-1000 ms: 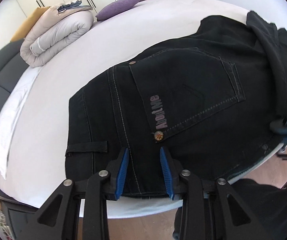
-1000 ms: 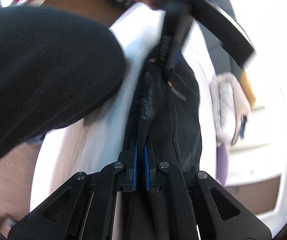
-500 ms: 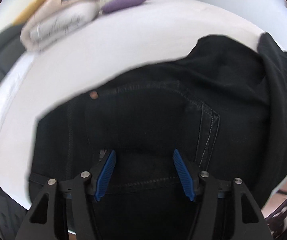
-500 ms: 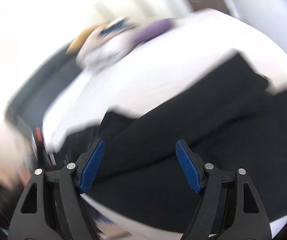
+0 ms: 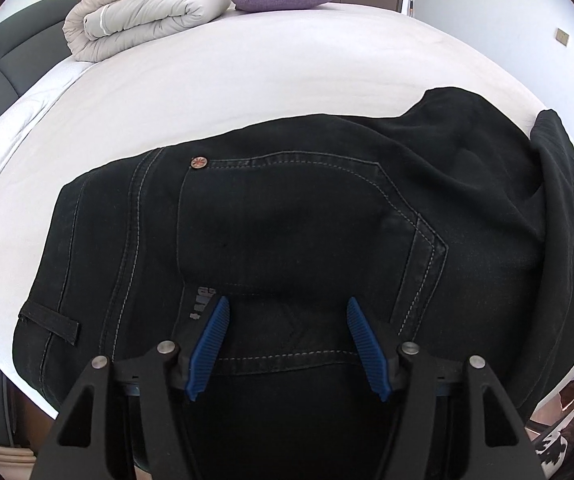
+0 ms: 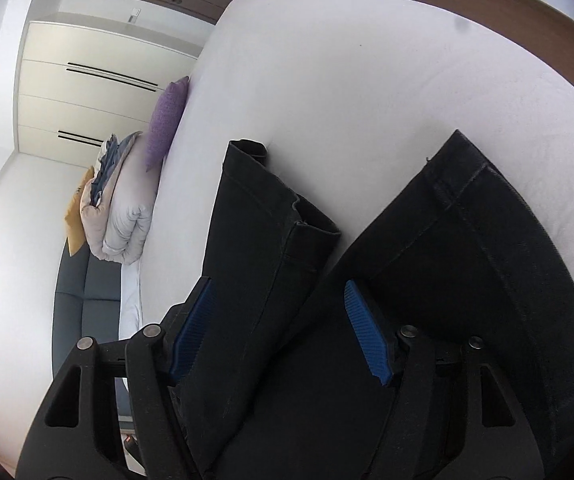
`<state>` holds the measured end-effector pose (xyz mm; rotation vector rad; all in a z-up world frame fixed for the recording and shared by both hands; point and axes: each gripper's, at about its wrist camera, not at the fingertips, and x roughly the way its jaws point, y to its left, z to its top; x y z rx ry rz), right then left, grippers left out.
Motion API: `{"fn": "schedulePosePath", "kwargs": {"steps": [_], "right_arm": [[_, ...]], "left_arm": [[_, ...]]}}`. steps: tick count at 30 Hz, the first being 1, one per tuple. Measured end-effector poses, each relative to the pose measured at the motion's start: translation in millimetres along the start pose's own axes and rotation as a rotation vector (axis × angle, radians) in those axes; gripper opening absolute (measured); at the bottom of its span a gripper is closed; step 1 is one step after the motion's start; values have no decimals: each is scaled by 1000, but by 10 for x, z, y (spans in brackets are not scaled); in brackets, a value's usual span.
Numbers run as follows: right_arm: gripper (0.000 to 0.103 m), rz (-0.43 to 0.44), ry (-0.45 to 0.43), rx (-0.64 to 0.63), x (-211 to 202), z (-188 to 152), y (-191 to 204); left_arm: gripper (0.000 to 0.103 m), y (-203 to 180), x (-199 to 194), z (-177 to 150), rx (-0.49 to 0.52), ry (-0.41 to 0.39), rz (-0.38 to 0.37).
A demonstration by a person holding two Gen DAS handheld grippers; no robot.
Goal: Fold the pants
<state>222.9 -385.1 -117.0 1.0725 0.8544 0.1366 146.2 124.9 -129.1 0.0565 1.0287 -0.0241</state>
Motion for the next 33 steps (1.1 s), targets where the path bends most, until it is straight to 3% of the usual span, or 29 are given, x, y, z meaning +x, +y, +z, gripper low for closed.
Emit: {"fn": "schedulePosePath", "kwargs": {"steps": [3, 10, 13, 15, 17, 20, 23, 27, 30, 33], "right_arm": [[65, 53, 6, 34, -43, 102, -169], [60, 63, 6, 100, 221, 233, -224], [39, 68, 18, 84, 379, 283, -202], [14, 62, 23, 65, 464, 297, -192], [4, 41, 1, 56, 535, 305, -192], [2, 32, -61, -1, 377, 294, -69], [2, 60, -164, -51, -164, 227, 109], [1, 70, -233, -46, -862, -68, 79], [1, 12, -235, 13, -1145, -382, -271], [1, -49, -201, 129, -1115, -663, -771]], "left_arm": [[64, 17, -8, -31, 1, -5, 4], [64, 8, -17, -73, -2, -18, -1], [64, 19, -12, -77, -3, -19, -4], [64, 18, -23, -83, -2, -20, -5], [64, 18, -27, -85, -3, -20, -5], [64, 22, -27, -85, -2, -20, -5], [64, 24, -32, -88, -5, -19, -9], [65, 24, -42, -89, -11, -20, -12], [66, 17, -54, -85, -13, -19, -11], [66, 31, -64, -78, -15, -14, -15]]}}
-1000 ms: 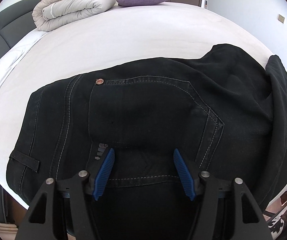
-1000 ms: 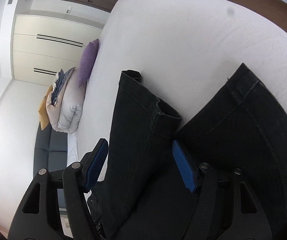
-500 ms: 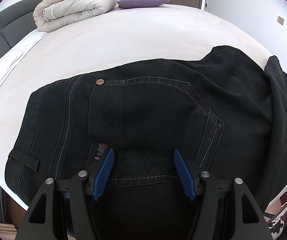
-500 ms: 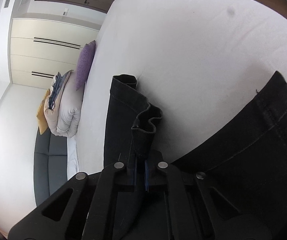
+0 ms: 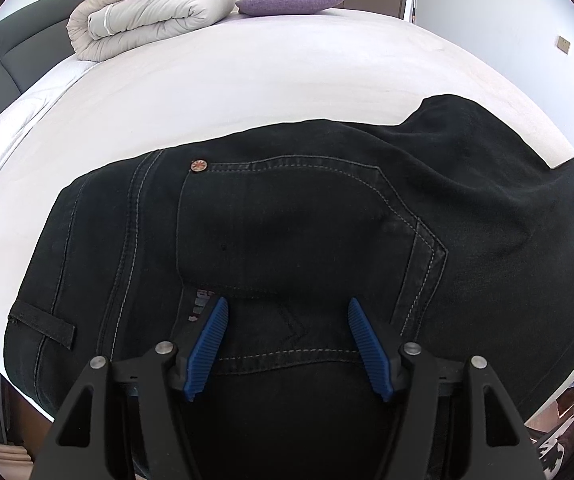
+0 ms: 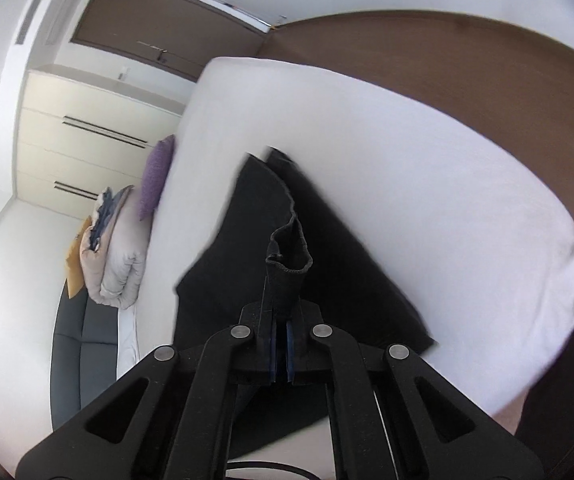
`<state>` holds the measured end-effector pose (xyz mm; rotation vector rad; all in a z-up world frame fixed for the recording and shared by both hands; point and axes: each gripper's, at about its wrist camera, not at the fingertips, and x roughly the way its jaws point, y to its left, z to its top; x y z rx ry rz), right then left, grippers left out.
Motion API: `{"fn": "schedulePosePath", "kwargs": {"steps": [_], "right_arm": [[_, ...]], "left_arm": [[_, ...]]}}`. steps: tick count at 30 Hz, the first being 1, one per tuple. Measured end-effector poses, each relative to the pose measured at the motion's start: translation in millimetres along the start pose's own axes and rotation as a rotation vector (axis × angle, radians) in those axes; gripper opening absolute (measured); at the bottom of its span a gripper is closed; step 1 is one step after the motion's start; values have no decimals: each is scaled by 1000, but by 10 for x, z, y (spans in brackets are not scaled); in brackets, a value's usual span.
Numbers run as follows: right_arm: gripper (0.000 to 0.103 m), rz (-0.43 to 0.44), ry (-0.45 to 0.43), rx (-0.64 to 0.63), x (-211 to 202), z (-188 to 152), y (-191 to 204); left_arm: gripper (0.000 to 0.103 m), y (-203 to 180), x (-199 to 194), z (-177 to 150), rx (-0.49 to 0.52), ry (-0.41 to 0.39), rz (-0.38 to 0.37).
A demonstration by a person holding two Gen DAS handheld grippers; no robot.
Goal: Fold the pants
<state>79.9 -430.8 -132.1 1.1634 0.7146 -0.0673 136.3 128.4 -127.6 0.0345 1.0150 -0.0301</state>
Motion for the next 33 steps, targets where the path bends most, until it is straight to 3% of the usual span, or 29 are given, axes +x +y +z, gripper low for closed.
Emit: {"fn": "schedulePosePath", "kwargs": {"steps": [2, 8, 14, 18, 20, 33], "right_arm": [[1, 51, 10, 103, 65, -91, -288], [1, 56, -12, 79, -30, -91, -86], [1, 37, -43, -134, -289, -178, 492], [1, -14, 19, -5, -81, -118, 122], [1, 20, 26, 41, 71, -120, -108], [1, 23, 22, -31, 35, -69, -334]], "left_arm": [[66, -1, -5, 9, -2, 3, -1], [67, -31, -24, 41, -9, 10, 7], [69, -33, -2, 62, -18, 7, 13], [69, -24, -4, 47, -22, -4, 11], [69, -15, -6, 35, -22, -9, 9], [72, 39, -28, -61, -22, -29, -9]]}}
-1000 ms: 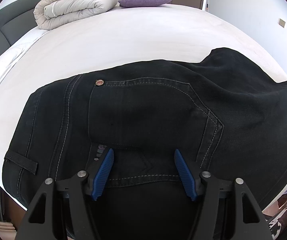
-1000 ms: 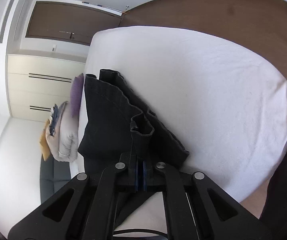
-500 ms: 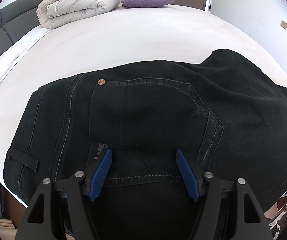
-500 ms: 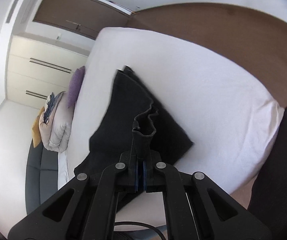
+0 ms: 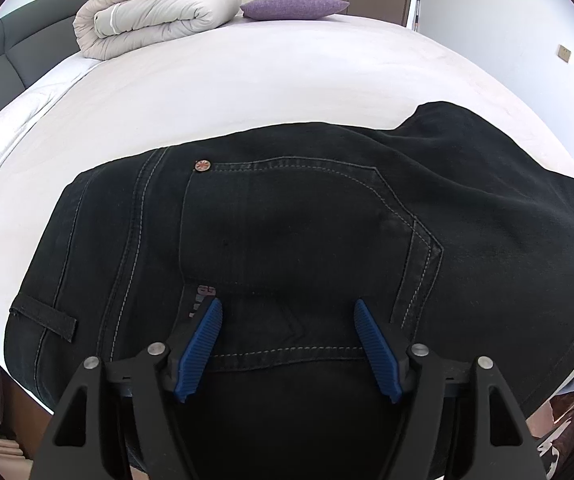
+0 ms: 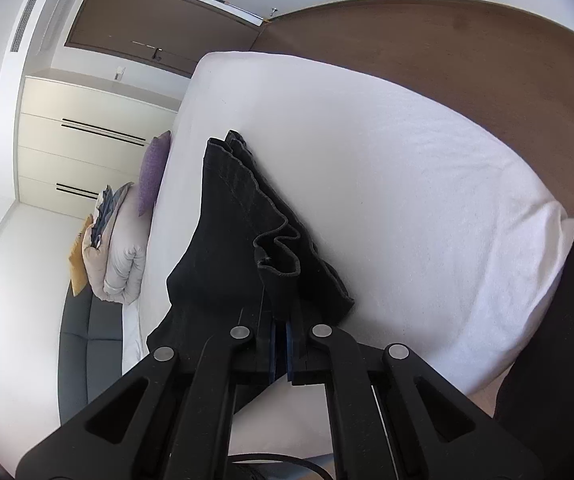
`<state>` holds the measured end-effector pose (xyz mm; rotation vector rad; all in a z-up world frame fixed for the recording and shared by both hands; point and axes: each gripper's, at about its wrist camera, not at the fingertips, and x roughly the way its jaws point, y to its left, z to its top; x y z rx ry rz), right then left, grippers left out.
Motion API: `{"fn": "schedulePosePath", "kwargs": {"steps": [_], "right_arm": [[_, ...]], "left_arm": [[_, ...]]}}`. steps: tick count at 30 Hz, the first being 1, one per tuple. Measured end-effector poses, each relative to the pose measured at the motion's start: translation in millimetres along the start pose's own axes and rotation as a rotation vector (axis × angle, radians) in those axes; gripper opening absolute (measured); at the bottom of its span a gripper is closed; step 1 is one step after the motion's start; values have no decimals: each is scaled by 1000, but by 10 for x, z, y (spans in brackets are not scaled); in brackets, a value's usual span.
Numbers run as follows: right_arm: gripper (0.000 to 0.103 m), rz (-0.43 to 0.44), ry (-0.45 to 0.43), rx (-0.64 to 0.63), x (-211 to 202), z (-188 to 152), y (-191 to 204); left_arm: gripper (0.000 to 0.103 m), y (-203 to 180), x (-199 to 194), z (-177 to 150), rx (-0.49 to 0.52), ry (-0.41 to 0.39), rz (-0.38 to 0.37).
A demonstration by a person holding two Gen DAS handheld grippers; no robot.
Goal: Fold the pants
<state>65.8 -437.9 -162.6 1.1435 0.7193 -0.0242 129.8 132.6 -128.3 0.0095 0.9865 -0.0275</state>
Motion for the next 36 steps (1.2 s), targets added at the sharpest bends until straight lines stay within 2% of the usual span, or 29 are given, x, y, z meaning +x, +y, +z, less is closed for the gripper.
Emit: {"fn": "schedulePosePath", "kwargs": {"steps": [5, 9, 10, 12, 13, 16, 17, 19, 22, 26, 30, 31, 32, 34, 36], "right_arm": [[1, 19, 8, -16, -47, -23, -141], [5, 142, 39, 74, -129, 63, -368], [7, 133, -10, 82, -234, 114, -402], [11, -15, -150, 63, -533, 243, -428], [11, -50, -194, 61, -639, 283, -431], [11, -6, -235, -10, -865, 382, -173], [11, 3, -216, -71, -835, 367, 27], [11, 39, -110, -197, -591, 287, 486], [11, 71, 56, -357, -38, 72, 1157], [11, 38, 265, -391, 780, -43, 1552], [11, -34, 329, -329, 1343, 48, 1456], [11, -91, 341, -305, 1475, 88, 1355], [3, -120, 347, -287, 1572, 120, 1243], [0, -83, 320, -258, 1626, 229, 977], [0, -103, 240, -258, 1603, 398, 941]], "left_arm": [[73, -1, 7, -19, -1, -5, 13], [74, -3, 10, -36, -4, -11, 16], [74, -5, 10, -40, -4, -12, 17], [75, -13, 9, -47, -1, -28, 17], [75, -15, 9, -51, -2, -31, 17], [75, -32, -5, -84, 0, -38, 24], [75, -46, -11, -90, 1, -39, 26], [76, -68, -15, -98, -3, -39, 28], [76, -109, -37, -115, -10, -44, 33], [79, -127, -65, -139, -18, -58, 41], [81, -113, -85, -180, -26, -61, 31], [82, -112, -87, -183, -28, -62, 28], [82, -114, -91, -186, -29, -63, 25], [85, -118, -99, -197, -32, -68, 19], [86, -103, -107, -191, -38, -75, 9]]}}
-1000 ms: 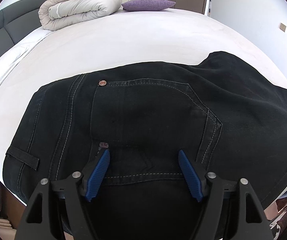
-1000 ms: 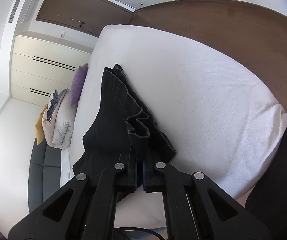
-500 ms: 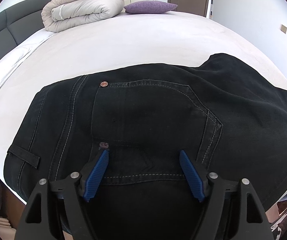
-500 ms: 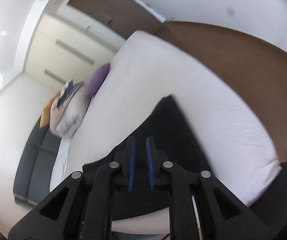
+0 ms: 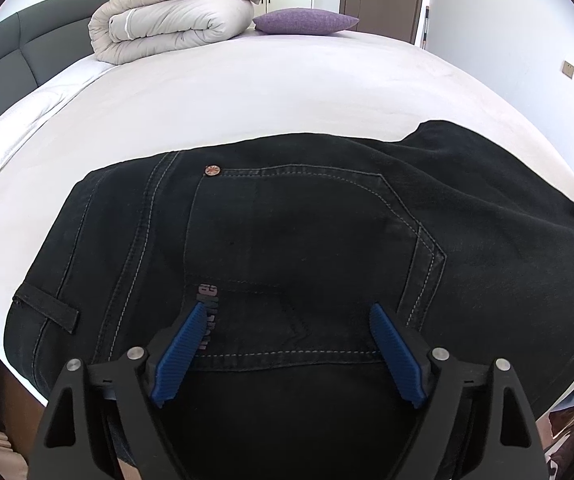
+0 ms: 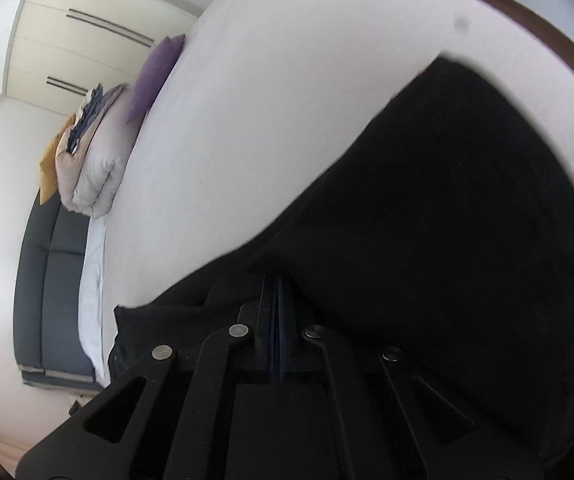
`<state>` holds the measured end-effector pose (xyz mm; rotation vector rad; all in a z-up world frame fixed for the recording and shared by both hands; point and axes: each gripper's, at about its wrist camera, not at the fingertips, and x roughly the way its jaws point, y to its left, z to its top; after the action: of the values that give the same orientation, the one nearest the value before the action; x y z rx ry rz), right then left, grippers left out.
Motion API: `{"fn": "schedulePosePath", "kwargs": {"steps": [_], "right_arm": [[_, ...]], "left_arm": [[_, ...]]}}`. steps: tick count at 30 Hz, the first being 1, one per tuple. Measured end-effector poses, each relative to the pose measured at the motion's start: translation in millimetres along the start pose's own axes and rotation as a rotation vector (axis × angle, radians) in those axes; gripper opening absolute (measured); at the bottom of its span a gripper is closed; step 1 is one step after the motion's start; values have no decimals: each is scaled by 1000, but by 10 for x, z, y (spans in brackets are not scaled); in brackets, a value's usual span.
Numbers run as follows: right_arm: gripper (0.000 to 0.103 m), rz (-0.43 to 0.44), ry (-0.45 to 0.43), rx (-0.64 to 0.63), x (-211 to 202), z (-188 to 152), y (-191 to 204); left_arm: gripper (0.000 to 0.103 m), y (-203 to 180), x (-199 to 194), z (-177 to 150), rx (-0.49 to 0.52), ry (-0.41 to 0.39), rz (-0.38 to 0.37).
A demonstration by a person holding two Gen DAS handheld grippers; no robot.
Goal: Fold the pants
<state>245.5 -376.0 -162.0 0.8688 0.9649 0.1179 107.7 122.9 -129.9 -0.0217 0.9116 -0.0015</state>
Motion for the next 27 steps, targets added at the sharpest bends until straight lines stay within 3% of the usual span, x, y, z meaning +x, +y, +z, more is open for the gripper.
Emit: {"fn": "schedulePosePath", "kwargs": {"steps": [3, 6, 10, 12, 15, 18, 20, 23, 27], "right_arm": [[0, -70, -101, -18, -16, 261, -35], [0, -195, -202, -51, -65, 554, -57], [0, -207, -245, -56, -221, 594, 172], [0, -81, -212, -122, -302, 395, 471], [0, 30, -7, -290, 8, -33, 1043], [0, 33, 174, -323, 537, -250, 1262], [0, -45, 239, -285, 883, -287, 1086], [0, 32, 217, -155, 1051, -58, 738], [0, -47, 48, -132, 936, 372, 469]], "left_arm": [[86, 18, -22, -12, -19, -12, -17], [86, 75, -64, -22, -48, -29, -38], [88, 182, -100, -36, -119, -50, -62], [88, 232, -100, -25, -144, -55, -80], [88, 243, -93, 2, -156, -55, -82], [89, 222, -101, 3, -149, -57, -68], [90, 246, -99, 4, -165, -58, -61], [90, 293, -92, 6, -190, -63, -82], [90, 291, -82, 18, -193, -59, -82]]}}
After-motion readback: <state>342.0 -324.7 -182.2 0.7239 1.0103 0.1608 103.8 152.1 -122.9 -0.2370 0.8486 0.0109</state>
